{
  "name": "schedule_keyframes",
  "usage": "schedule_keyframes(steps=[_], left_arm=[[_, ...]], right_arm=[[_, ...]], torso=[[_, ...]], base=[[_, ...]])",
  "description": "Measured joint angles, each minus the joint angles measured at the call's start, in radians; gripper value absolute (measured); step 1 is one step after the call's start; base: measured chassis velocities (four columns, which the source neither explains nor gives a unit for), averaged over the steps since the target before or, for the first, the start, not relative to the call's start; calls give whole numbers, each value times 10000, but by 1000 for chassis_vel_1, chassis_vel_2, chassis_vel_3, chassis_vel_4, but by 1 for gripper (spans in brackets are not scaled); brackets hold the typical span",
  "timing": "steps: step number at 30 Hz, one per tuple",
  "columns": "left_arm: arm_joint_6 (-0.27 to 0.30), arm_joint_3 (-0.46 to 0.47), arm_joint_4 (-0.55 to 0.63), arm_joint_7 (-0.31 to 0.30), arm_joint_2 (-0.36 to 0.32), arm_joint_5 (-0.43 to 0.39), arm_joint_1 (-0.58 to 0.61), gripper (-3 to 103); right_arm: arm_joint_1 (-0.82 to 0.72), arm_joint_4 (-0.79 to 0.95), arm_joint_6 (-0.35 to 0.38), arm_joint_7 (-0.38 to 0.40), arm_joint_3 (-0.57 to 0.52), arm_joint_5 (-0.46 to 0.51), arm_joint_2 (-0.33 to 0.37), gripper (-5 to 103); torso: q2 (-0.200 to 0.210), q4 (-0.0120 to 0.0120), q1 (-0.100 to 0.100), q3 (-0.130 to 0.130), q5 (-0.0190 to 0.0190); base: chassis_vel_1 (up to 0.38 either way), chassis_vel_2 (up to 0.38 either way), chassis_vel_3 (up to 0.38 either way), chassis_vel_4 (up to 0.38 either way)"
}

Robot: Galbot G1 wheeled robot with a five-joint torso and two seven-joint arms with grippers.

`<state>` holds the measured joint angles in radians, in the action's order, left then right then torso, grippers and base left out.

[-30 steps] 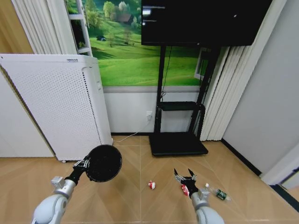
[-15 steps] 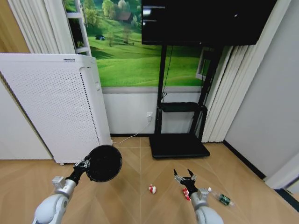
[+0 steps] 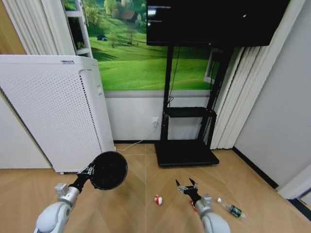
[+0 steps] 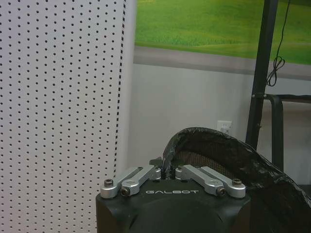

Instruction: Pick up the trash bin and place the garbage on the floor into it.

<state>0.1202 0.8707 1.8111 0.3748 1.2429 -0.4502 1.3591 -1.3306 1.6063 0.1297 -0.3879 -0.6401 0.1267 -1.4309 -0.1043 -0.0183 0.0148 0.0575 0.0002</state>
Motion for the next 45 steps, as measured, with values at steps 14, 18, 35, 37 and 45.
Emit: schedule_keyframes(steps=[14,18,35,37,45], left_arm=[[-105,233,171,67,100,43,627,7],[-105,194,291,69,243,124,813,7],[327,211,552,-986,306,-151,656,7],[297,291,423,-1022,259,-266,459,7],[432,-29,55,-843,-430,-615,-1052,7]], right_arm=[[2715,-4096,-323,-3122,2833,-77,1735,100],[3544,-5641,-891,-3270,3639,-697,1677,100],[4822,-8524,-1472,-2844,3270,-1906,730,100],[4765,-8535,-1470,-2826,3184,-1951,712,100],[4506,-8621,-1465,-2566,2634,-2179,641,100]], torso=[[0,0,0,1,-1],[0,1,0,1,-2],[0,2,1,0,-2],[0,4,0,0,-2],[0,-1,0,0,-1]], base=[[0,0,0,0],[0,0,0,0],[0,0,0,0],[0,0,0,0],[0,0,0,0]])
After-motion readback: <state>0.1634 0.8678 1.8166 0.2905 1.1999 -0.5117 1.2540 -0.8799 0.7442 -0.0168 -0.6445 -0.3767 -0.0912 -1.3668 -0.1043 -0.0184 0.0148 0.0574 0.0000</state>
